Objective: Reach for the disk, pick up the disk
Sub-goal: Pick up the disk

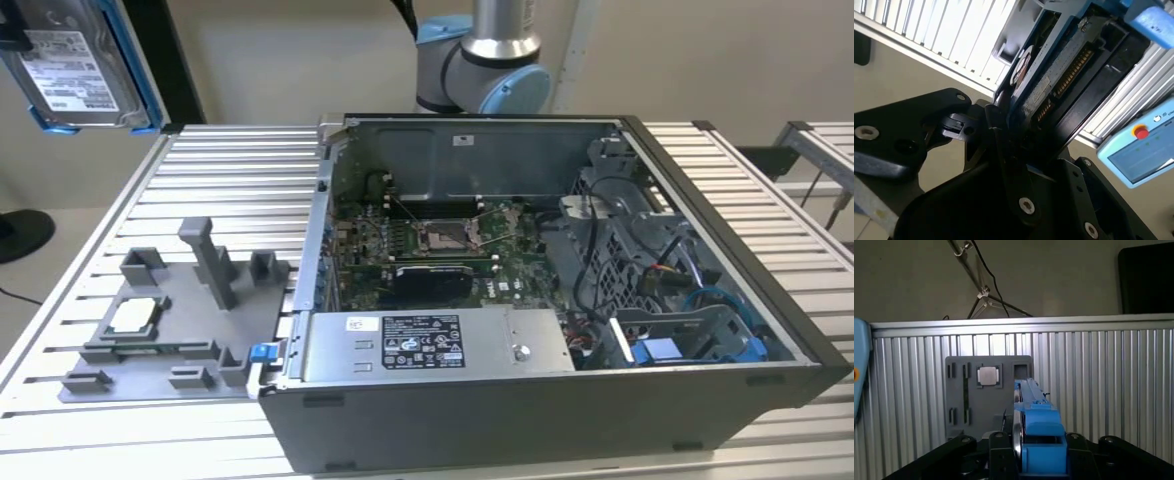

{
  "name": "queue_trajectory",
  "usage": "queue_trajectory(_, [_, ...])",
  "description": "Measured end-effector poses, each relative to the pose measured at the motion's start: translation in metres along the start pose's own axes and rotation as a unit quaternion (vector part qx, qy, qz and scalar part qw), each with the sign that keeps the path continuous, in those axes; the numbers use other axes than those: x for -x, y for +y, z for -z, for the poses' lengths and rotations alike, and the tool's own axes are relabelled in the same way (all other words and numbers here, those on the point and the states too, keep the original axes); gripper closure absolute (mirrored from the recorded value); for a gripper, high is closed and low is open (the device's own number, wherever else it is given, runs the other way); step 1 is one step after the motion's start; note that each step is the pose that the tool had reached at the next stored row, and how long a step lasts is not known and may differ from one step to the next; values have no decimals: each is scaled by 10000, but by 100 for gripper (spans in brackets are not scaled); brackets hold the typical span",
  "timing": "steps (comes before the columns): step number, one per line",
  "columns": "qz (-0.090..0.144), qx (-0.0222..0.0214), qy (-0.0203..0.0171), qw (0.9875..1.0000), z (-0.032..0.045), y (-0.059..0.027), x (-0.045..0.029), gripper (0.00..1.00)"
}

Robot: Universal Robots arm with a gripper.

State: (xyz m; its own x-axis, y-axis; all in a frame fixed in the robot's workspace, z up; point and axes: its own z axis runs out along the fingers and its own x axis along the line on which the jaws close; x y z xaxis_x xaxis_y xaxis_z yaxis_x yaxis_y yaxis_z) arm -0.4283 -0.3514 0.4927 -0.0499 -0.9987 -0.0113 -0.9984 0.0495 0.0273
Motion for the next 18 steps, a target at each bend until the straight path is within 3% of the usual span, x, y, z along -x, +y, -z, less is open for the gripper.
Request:
queue_trajectory(10, [-1,0,0,10000,6,-9,2,100])
queue_trajectory(18, [0,0,0,10000,8,-129,7,100])
